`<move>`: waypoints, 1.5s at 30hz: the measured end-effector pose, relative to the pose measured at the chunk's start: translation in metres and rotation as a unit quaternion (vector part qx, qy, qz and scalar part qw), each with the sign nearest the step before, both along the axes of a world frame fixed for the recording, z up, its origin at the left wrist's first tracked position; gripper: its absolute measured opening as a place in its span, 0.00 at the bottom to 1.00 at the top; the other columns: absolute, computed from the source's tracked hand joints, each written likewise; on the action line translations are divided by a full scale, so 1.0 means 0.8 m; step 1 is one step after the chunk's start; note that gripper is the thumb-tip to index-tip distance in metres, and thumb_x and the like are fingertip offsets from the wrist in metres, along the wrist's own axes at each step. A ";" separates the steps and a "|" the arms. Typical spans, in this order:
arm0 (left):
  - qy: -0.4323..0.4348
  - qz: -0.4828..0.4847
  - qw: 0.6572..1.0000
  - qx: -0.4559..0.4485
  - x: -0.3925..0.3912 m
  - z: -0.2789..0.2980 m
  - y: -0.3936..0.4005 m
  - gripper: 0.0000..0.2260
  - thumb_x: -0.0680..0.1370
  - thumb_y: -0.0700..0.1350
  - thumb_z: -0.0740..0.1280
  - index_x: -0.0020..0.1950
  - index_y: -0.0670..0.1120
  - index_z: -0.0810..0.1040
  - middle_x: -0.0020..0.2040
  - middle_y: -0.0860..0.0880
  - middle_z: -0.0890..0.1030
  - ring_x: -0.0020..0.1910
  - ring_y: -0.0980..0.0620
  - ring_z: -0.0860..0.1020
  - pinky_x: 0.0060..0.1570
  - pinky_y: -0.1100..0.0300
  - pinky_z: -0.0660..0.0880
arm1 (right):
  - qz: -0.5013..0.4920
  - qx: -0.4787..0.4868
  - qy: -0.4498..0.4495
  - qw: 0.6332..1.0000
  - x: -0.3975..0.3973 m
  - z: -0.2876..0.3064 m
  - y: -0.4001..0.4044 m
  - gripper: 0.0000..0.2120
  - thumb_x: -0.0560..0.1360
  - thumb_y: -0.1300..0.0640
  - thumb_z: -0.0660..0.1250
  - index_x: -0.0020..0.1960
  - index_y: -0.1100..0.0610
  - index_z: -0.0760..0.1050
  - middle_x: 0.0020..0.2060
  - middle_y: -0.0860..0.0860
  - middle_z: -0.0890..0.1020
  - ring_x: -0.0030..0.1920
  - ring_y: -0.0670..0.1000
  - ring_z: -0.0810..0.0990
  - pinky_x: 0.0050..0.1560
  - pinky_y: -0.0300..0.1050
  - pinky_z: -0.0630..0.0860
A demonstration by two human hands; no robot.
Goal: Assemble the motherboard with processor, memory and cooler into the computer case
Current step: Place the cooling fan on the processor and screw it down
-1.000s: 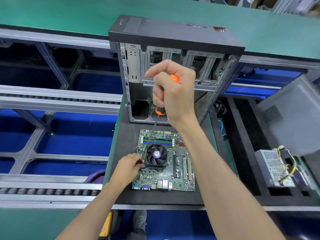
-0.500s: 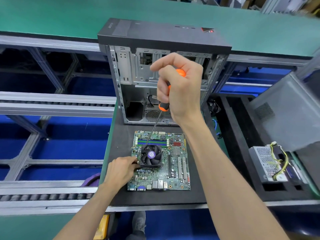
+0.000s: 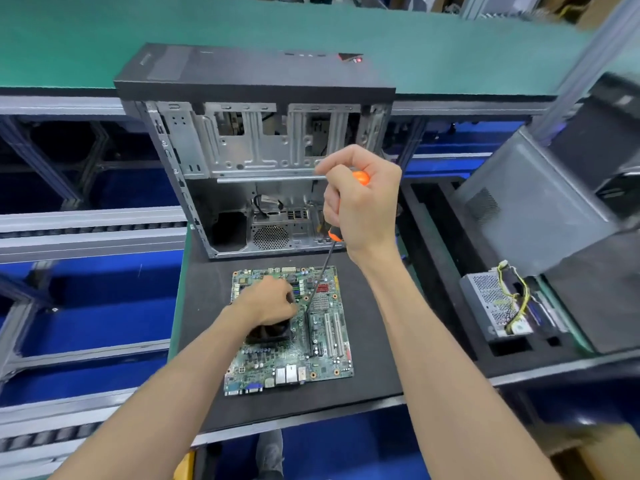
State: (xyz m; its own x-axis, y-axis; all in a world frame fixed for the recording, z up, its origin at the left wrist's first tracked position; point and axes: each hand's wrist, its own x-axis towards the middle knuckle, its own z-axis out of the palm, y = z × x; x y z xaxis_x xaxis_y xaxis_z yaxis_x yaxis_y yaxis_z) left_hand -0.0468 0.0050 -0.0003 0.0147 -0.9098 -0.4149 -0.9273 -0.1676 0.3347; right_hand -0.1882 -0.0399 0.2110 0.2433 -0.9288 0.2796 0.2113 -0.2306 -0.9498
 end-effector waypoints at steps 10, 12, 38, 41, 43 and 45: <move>0.012 0.030 0.995 0.090 -0.008 -0.003 -0.021 0.11 0.71 0.49 0.68 0.33 0.46 0.72 0.32 0.48 0.76 0.30 0.49 0.73 0.44 0.53 0.80 | -0.003 -0.008 -0.001 1.000 -0.005 -0.002 -0.005 0.08 0.69 0.70 0.59 0.37 0.66 0.77 0.20 0.47 0.67 0.19 0.46 0.62 0.25 0.36 0.60; 0.036 0.033 0.994 0.099 -0.003 -0.005 -0.022 0.09 0.73 0.50 0.68 0.36 0.47 0.75 0.35 0.48 0.78 0.33 0.49 0.75 0.48 0.52 0.80 | -0.003 -0.007 0.000 1.000 -0.005 -0.002 -0.004 0.08 0.69 0.70 0.60 0.37 0.66 0.77 0.20 0.47 0.67 0.19 0.46 0.62 0.25 0.36 0.60; 0.165 -0.063 0.984 -0.039 0.013 0.005 0.043 0.12 0.78 0.39 0.66 0.43 0.53 0.86 0.60 0.60 0.71 0.65 0.56 0.68 0.68 0.45 0.62 | 0.104 0.022 -0.022 0.994 0.015 0.015 0.034 0.09 0.69 0.71 0.58 0.36 0.66 0.77 0.18 0.46 0.65 0.18 0.45 0.60 0.25 0.34 0.58; 0.172 -0.056 0.983 -0.041 0.013 0.004 0.043 0.12 0.78 0.39 0.66 0.42 0.53 0.86 0.59 0.63 0.71 0.66 0.57 0.67 0.69 0.45 0.62 | 0.103 0.020 -0.022 0.994 0.015 0.012 0.034 0.09 0.68 0.70 0.58 0.35 0.65 0.77 0.18 0.46 0.66 0.18 0.45 0.60 0.25 0.33 0.58; 0.182 -0.049 0.981 -0.039 0.012 0.003 0.044 0.12 0.78 0.38 0.66 0.42 0.51 0.86 0.58 0.67 0.69 0.66 0.58 0.67 0.69 0.46 0.62 | 0.103 0.019 -0.020 0.994 0.015 0.011 0.033 0.10 0.68 0.70 0.58 0.35 0.64 0.77 0.18 0.45 0.66 0.18 0.44 0.60 0.25 0.33 0.58; 0.180 -0.048 0.982 -0.039 0.012 0.003 0.045 0.11 0.78 0.38 0.66 0.42 0.50 0.86 0.58 0.67 0.69 0.66 0.59 0.67 0.70 0.46 0.61 | 0.104 0.019 -0.018 0.994 0.016 0.009 0.032 0.10 0.68 0.70 0.58 0.35 0.65 0.77 0.18 0.45 0.66 0.18 0.44 0.60 0.25 0.33 0.58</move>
State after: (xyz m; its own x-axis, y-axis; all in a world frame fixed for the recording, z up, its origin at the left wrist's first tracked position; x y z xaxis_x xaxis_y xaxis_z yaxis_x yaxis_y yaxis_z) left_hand -0.0371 0.0408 0.0022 -0.2068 -0.9293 -0.3061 -0.7567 -0.0464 0.6521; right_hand -0.1755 -0.0144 0.2184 0.4208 -0.8697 0.2580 0.2847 -0.1434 -0.9478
